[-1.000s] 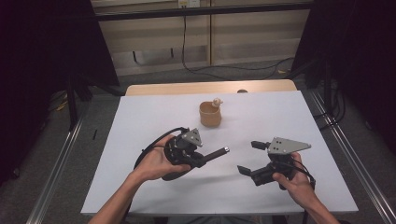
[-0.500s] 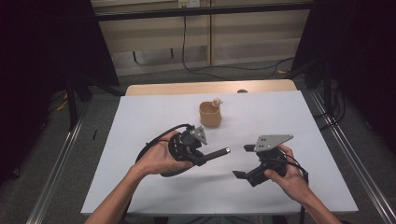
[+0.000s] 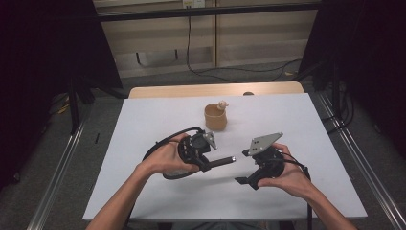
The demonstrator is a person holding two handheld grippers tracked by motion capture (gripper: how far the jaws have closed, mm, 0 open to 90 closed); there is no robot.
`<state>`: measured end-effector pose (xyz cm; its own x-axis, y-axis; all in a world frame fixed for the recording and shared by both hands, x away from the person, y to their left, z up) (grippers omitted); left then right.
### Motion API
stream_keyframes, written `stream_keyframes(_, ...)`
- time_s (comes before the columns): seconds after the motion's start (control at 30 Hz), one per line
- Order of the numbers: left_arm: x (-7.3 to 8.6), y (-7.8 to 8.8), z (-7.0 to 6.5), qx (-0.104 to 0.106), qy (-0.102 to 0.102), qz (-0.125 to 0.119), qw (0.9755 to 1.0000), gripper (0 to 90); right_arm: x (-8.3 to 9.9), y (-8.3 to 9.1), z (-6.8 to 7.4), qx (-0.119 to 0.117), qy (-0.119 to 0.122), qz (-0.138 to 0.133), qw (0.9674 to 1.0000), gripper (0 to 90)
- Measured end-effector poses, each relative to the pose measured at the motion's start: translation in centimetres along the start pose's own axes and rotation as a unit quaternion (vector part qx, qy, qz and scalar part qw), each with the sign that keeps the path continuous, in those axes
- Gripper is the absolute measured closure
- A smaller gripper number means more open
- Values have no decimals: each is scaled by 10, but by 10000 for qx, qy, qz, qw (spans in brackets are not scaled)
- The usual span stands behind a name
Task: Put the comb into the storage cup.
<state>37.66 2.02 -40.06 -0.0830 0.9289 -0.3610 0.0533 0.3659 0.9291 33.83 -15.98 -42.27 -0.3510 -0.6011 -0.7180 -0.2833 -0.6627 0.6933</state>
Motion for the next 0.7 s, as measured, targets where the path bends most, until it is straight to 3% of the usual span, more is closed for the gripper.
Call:
stream_keyframes(0.27, -2, -3, 0, 63, 47, 79, 9999, 730, -5, -8, -6, 4, 291, 279, 9992, 163)
stream_keyframes(0.7, -3, -3, -1, 179, 9, 169, 9997, 730, -19, -17, -4, -26, 813, 632, 9947, 318)
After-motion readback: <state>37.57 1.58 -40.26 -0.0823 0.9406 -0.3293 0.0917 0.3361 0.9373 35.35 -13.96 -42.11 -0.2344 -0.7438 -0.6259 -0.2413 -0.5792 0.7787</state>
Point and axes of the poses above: each handheld gripper's, and its own axes: y roughly backward along the jaws, x roughly out of its underside, z roughly to its left, the point moved 5 cm from there along -y, roughly forward along the jaws, and after that the axes turned 1 degree about -y, right-handed, at the moved point
